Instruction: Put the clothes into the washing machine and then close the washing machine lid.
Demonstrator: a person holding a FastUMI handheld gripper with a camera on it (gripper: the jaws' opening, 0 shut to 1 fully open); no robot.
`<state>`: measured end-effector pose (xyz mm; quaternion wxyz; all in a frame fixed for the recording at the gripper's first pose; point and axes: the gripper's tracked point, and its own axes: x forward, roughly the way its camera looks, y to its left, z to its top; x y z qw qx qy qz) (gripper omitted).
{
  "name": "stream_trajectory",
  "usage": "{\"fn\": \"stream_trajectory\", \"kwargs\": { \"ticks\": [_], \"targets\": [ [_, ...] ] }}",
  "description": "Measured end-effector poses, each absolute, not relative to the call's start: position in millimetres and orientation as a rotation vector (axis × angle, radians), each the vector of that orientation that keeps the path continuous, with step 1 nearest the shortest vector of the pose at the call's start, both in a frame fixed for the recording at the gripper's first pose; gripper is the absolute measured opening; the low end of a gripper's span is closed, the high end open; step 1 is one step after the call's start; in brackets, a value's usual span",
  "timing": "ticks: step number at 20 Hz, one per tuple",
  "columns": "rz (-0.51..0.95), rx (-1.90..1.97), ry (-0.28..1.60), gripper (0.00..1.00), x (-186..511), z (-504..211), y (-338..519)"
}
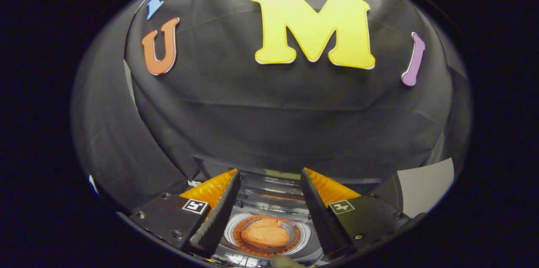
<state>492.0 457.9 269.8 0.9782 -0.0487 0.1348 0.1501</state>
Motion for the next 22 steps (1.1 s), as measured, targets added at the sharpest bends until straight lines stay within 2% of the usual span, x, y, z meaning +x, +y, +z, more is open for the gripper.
{"fn": "stream_trajectory", "kwargs": {
  "ticks": [9,19,22],
  "targets": [
    [0.217,-0.068,0.280,0.90,535,287,462],
    [0.135,-0.001,0.398,0.90,571,238,454],
    [0.111,0.019,0.354,0.91,568,238,450]
  ]
}}
